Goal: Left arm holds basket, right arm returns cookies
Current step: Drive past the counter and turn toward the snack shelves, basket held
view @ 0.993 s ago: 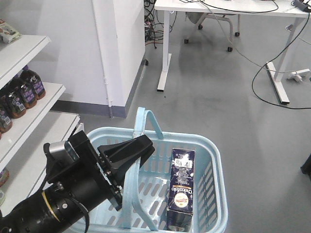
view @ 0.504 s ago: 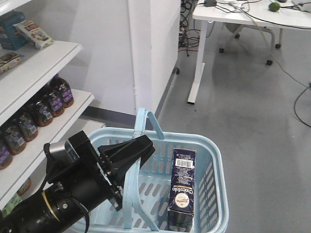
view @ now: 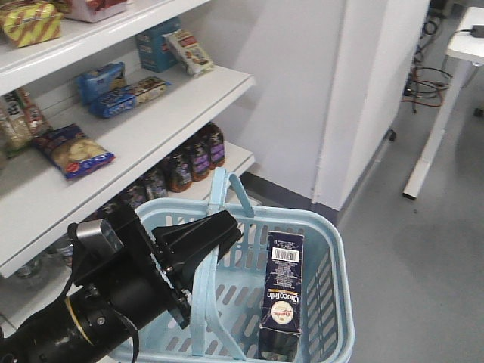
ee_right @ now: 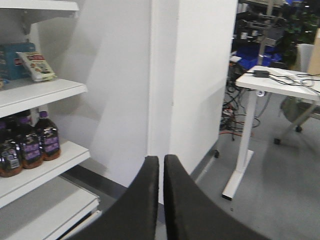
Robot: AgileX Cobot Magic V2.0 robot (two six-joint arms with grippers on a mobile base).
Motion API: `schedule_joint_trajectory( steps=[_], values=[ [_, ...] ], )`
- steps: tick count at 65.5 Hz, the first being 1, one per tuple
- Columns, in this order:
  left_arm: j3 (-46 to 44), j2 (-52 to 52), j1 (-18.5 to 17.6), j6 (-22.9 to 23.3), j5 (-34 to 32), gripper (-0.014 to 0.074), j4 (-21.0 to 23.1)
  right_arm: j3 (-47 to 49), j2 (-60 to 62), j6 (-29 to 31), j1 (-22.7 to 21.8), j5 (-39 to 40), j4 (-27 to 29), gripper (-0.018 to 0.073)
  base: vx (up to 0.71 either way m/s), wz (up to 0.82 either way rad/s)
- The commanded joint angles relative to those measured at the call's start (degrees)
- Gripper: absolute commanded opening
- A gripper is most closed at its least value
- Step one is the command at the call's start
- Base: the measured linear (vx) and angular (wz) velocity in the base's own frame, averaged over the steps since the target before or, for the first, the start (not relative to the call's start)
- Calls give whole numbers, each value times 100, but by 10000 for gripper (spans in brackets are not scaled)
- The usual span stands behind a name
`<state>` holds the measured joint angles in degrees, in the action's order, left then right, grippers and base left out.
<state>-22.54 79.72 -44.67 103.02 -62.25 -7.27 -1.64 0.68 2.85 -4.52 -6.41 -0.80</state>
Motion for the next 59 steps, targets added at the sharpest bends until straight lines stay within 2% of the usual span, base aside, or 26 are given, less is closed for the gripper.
schedule_joint_trajectory(
  steps=[1,59],
  values=[
    [-162,-177,-36,5,-1637,-3,76,-97,32,32,-8,431,-17,-6,16,64],
    [-162,-177,-36,5,-1637,-3,76,-97,32,32,-8,431,-17,-6,16,61]
  ],
)
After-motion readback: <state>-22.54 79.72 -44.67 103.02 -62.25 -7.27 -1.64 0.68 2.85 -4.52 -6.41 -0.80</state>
